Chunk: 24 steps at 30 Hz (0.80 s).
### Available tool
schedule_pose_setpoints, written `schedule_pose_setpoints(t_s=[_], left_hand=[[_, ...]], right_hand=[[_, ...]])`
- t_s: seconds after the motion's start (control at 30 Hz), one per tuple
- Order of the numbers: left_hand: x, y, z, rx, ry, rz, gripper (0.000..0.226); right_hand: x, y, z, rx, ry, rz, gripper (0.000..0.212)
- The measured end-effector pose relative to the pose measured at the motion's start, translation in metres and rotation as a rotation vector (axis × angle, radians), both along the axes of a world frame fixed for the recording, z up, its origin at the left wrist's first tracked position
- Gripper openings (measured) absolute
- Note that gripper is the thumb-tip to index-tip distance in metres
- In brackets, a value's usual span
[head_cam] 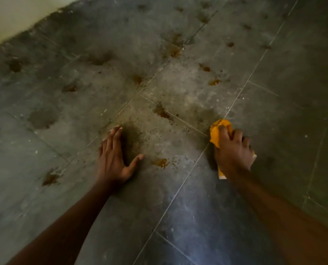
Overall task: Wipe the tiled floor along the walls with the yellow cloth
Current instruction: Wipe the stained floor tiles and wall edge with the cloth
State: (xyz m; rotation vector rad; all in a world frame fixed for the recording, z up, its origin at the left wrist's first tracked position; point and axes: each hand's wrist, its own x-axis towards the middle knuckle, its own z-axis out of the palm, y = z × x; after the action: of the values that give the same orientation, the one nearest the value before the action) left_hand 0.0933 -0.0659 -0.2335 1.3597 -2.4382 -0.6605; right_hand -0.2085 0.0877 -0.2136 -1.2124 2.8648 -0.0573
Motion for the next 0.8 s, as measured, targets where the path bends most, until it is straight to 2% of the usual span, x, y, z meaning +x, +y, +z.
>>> schedule_pose_setpoints(t_s=[0.07,0.2,0.27,0.43,0.57,0.67,0.8], left_hand=[[0.003,-0.002,0.001,0.022,0.006,-0.008,0.103],[0.010,-0.002,-0.001,0.079,0.104,-0.018,0.102],[0.022,0.004,-0.003,0.061,0.105,-0.016,0.100],[0.079,0.025,-0.012,-0.055,-0.088,-0.054,0.090],[0.081,0.024,-0.022,-0.118,-0.122,-0.020,0.088],[0.082,0.022,-0.024,-0.111,-0.153,0.023,0.088],[0.084,0.023,-0.017,-0.078,-0.200,0.030,0.088]], right_hand=[[0.030,-0.006,0.009,-0.015,-0.058,0.016,0.058],[0.097,-0.009,0.013,-0.165,-0.077,0.228,0.063],[0.122,-0.009,0.004,-0.199,-0.065,0.206,0.064],[0.165,-0.001,-0.022,-0.142,-0.147,0.064,0.072],[0.173,-0.042,-0.031,-0.180,-0.114,0.017,0.074],[0.200,-0.060,-0.033,-0.135,-0.118,0.175,0.073],[0.216,-0.008,-0.033,-0.127,-0.072,0.360,0.078]])
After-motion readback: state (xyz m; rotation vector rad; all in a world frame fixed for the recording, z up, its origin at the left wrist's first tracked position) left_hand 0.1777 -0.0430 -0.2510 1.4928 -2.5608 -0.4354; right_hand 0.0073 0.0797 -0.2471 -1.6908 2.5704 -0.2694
